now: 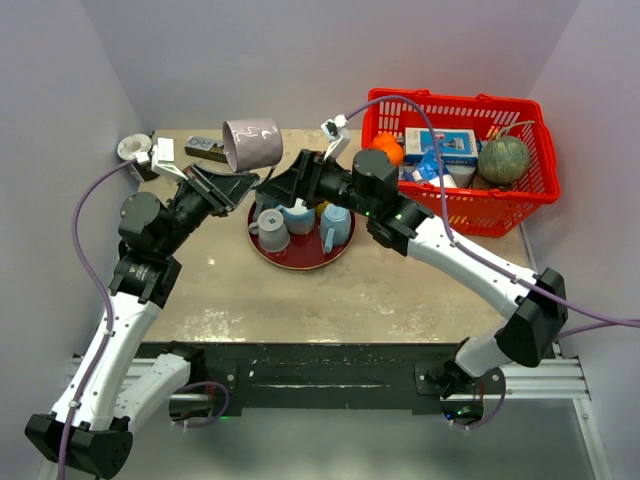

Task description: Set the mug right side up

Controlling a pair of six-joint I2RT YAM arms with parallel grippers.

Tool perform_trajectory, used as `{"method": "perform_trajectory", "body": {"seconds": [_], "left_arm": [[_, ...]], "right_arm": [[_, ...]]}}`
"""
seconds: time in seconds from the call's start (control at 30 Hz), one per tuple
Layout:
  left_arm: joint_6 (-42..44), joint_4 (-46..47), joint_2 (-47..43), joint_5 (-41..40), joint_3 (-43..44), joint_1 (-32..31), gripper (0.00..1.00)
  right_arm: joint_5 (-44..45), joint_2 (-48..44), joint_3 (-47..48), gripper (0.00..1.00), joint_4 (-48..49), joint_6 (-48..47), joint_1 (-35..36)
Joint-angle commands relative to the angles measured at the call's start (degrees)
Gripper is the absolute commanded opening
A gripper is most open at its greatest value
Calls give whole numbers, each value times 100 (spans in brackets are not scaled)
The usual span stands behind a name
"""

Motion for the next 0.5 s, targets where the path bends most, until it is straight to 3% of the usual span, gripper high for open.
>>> {"method": "perform_trajectory", "body": {"seconds": [0.0,0.27,0.47], "left_arm": [[1150,-838,-103,-719,906,-4,0],[2530,-2727,28,-2397,1417,-4,0],[3076,-3362,248,-3592,1435,-4,0]], "right_arm": [[99,248,232,85,-449,-137,24],[326,652,443,96,-1134,-120,24],[923,679,557,99,-1819,-234,24]]}}
